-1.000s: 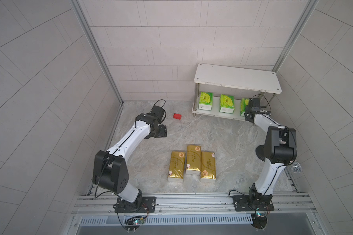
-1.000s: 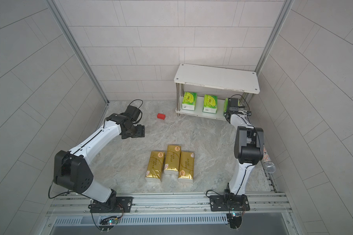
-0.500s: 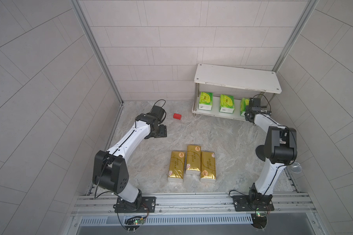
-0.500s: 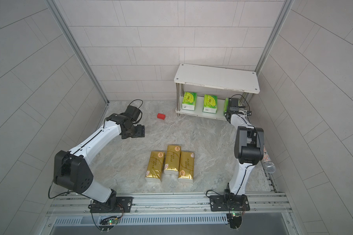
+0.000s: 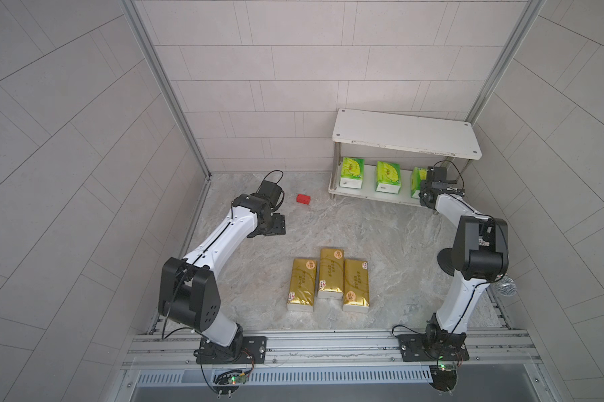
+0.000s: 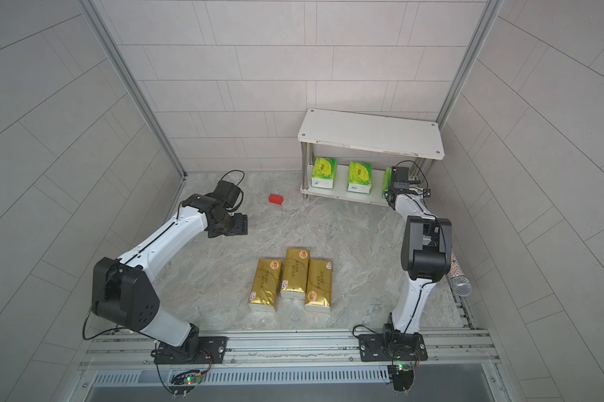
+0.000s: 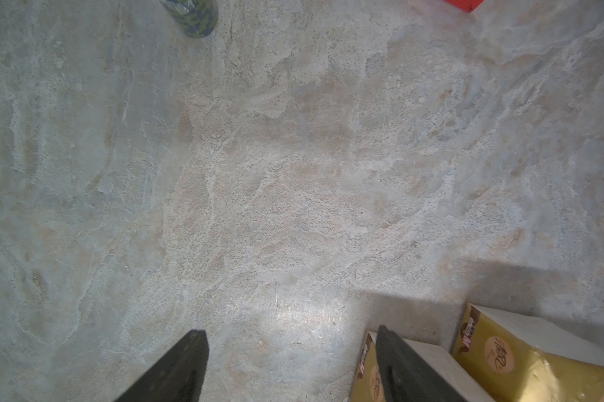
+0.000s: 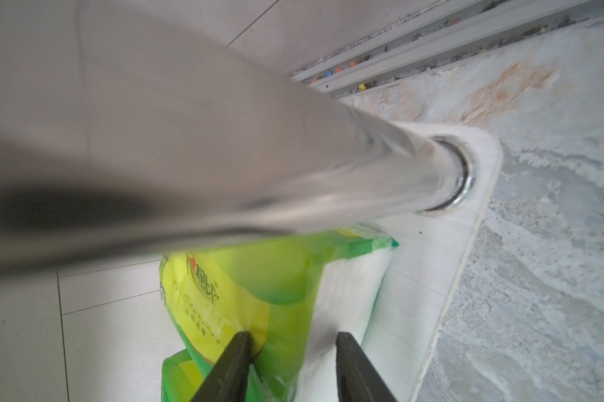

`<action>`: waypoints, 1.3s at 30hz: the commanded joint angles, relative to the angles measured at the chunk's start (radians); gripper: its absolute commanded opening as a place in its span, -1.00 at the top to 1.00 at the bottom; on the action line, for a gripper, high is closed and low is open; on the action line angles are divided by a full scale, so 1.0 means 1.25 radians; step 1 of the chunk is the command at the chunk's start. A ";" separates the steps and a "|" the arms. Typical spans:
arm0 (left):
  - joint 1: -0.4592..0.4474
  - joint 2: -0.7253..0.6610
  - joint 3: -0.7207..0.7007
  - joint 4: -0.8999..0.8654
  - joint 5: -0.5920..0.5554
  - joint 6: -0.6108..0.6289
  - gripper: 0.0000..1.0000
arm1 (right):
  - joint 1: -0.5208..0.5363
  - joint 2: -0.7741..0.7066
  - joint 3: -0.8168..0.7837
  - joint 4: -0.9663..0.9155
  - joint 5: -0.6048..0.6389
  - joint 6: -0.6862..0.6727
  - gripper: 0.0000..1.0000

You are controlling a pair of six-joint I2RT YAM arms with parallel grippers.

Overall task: Place the tissue boxes on the shelf by color
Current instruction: Place a box of tissues on the shelf.

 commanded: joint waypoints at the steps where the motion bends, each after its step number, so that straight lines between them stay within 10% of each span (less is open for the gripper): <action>1: 0.003 -0.018 0.006 -0.007 -0.014 0.006 -0.68 | -0.002 0.015 0.008 -0.020 -0.021 -0.035 0.10; 31: 0.003 -0.019 0.000 -0.006 -0.014 0.004 -0.68 | -0.013 0.026 0.030 -0.003 -0.047 -0.070 0.10; 39: 0.002 -0.021 0.002 -0.006 -0.015 0.004 -0.68 | -0.012 0.018 0.039 0.002 -0.056 -0.085 -0.18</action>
